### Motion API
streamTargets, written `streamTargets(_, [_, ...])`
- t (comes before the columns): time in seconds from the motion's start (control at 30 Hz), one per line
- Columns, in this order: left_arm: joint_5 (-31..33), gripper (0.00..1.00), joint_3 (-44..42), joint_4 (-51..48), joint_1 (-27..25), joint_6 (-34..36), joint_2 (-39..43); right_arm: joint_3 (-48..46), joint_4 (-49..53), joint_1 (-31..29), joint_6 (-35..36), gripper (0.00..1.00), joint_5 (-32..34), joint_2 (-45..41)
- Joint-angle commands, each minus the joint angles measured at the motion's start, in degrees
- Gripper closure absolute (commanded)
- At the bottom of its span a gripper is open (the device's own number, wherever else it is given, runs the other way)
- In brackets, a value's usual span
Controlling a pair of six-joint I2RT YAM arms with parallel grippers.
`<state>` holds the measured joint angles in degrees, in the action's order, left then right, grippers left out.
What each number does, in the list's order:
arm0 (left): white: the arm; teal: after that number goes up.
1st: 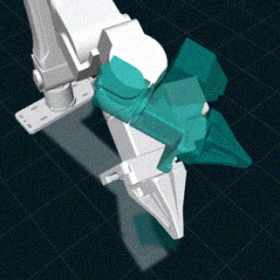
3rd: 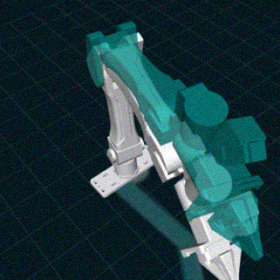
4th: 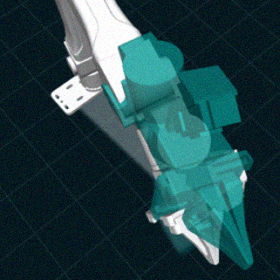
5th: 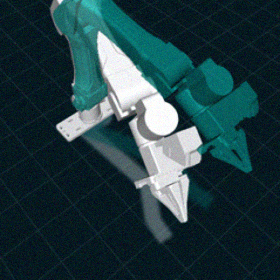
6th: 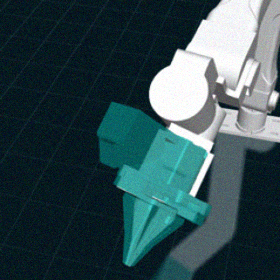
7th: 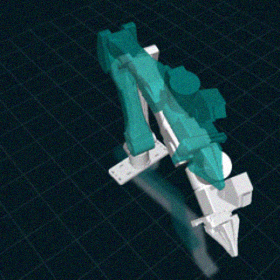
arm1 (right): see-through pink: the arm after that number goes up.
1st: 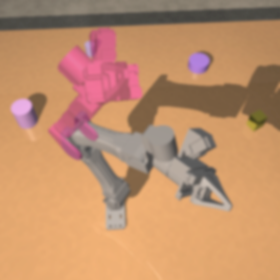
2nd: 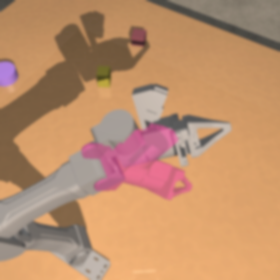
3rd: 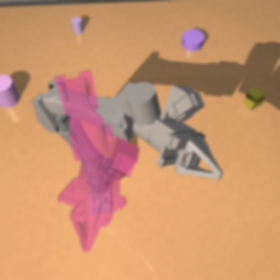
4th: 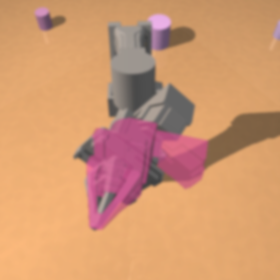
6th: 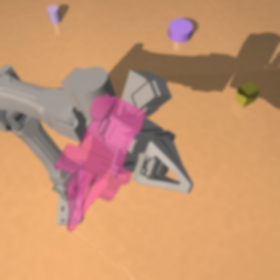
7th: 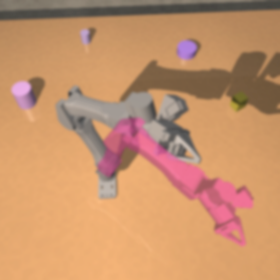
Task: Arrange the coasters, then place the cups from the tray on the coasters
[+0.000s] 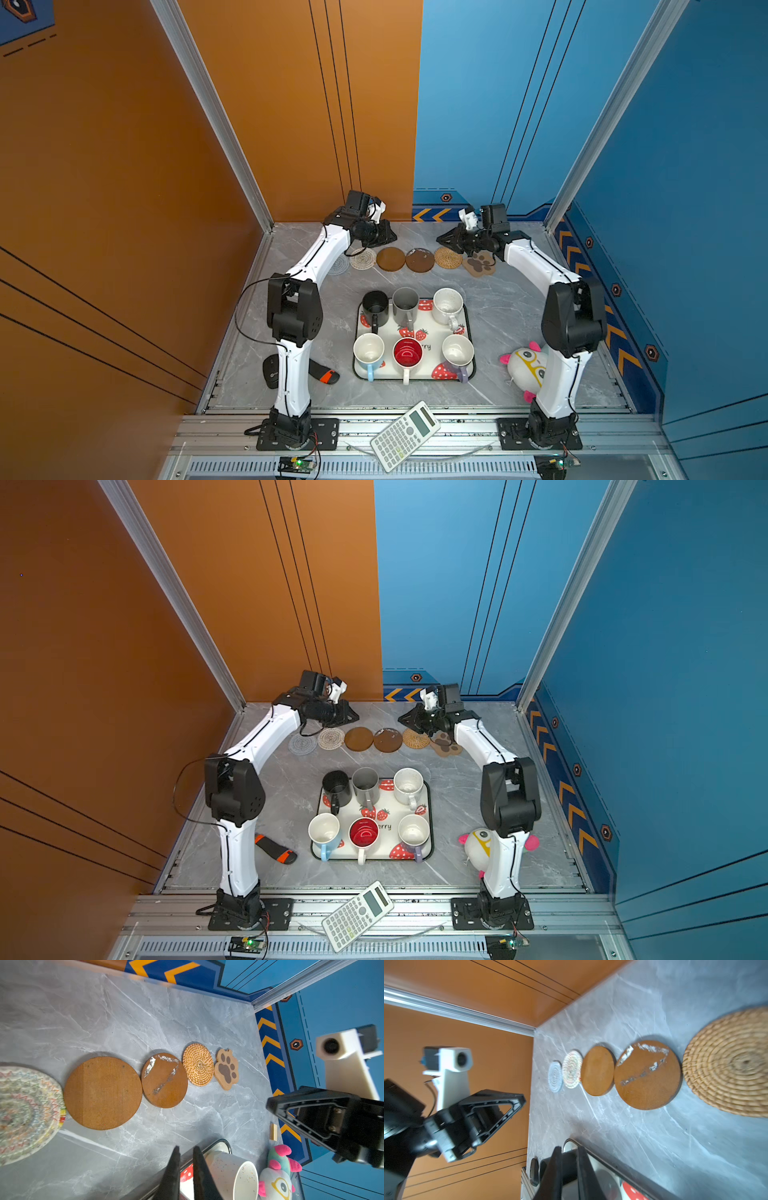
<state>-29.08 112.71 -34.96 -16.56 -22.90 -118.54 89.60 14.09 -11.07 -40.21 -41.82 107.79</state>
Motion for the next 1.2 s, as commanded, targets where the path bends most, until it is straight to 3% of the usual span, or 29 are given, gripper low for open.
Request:
streamTargets(0.0, [3.8, 0.85, -3.0, -0.9, -0.9, 2.8, 4.7, -5.6, 2.7, 0.9, 4.0, 0.8, 4.7, -5.5])
streamTargets(0.17, [8.8, 0.85, -9.5, 1.5, -3.3, 5.6, 11.8, -10.9, 12.1, -1.9, 12.9, 0.75, 20.4, -16.5])
streamTargets(0.33, [11.6, 0.85, -20.9, 10.2, -4.5, 3.7, 20.5, -19.3, 10.9, -6.6, 16.2, 0.76, 33.2, -28.0])
streamTargets(0.4, [15.5, 0.85, -25.8, 12.6, -4.2, 3.0, 23.8, -23.5, 8.6, -8.0, 16.4, 0.79, 37.1, -33.1])
streamTargets(0.63, [23.3, 0.87, -37.0, 11.9, 2.4, -0.8, 30.1, -31.0, 6.4, -8.8, 13.4, 0.84, 41.3, -44.4])
streamTargets(0.77, [26.3, 0.89, -40.9, 10.3, 7.2, -1.1, 29.6, -30.1, 7.6, -9.0, 14.3, 0.88, 37.9, -45.0])
streamTargets(0.93, [28.4, 0.93, -40.3, 9.2, 10.3, -2.4, 22.1, -29.6, 6.7, -9.4, 13.9, 0.88, 37.1, -44.5])
streamTargets(1.03, [26.4, 1.0, -38.2, 8.5, 11.8, -4.3, 15.6, -29.7, 6.7, -9.5, 13.7, 0.88, 37.1, -44.9])
streamTargets(1.17, [25.3, 1.0, -35.6, 8.5, 12.3, -5.5, 9.4, -29.8, 7.4, -9.5, 13.7, 0.88, 37.8, -45.5])
